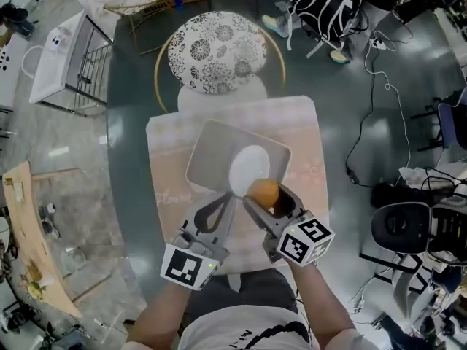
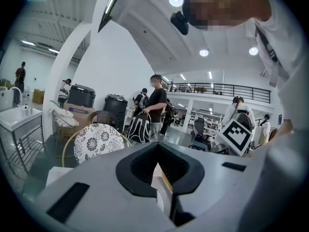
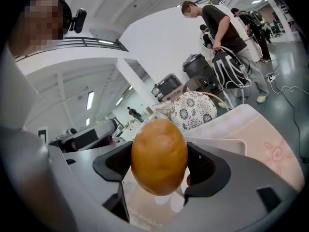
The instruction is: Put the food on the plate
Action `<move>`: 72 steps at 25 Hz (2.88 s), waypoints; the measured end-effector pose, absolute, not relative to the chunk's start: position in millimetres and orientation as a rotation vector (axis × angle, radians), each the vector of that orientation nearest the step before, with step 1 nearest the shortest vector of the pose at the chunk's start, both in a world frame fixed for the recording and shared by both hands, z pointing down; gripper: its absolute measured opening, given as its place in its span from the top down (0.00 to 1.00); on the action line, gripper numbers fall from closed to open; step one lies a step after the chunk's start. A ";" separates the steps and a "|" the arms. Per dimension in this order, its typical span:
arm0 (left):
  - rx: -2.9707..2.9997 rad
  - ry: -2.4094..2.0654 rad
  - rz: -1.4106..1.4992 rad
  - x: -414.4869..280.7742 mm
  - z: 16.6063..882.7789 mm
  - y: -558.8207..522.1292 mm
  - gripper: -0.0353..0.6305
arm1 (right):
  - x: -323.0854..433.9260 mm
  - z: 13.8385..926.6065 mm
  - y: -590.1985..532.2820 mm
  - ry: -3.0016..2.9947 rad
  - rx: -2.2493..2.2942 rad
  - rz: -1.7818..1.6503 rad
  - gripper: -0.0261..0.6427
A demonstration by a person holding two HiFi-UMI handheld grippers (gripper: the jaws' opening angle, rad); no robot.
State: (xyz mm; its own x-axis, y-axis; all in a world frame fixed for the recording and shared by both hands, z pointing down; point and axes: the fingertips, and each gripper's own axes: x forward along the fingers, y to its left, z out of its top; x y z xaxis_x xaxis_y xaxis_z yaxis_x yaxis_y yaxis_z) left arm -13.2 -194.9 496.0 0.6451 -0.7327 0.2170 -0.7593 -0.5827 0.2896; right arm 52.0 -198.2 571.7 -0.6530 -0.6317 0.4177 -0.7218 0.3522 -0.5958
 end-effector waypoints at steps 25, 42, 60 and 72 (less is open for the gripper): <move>2.426 -1.183 0.171 -8.3 586.6 -231.9 0.94 | 49.0 737.7 -218.0 -2.149 1.108 0.950 0.47; 2.384 -1.217 0.182 -19.6 595.0 -228.0 0.94 | 44.4 753.5 -213.6 -2.080 1.013 0.879 0.47; 2.388 -1.195 0.176 -14.3 556.5 -212.8 0.94 | 48.5 635.5 -214.0 -2.288 1.159 0.887 0.48; 2.452 -1.144 0.183 -15.8 467.2 -168.5 0.94 | 38.5 495.0 -173.3 -2.494 1.310 0.867 0.80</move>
State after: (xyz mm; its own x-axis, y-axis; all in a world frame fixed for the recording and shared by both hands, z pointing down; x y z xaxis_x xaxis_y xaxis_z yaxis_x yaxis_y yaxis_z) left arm -15.8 -168.5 467.2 0.6514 -0.7002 0.2923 -0.7564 -0.5694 0.3218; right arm 38.5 -173.3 495.0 -0.5901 -0.6881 0.4222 -0.8016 0.4375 -0.4074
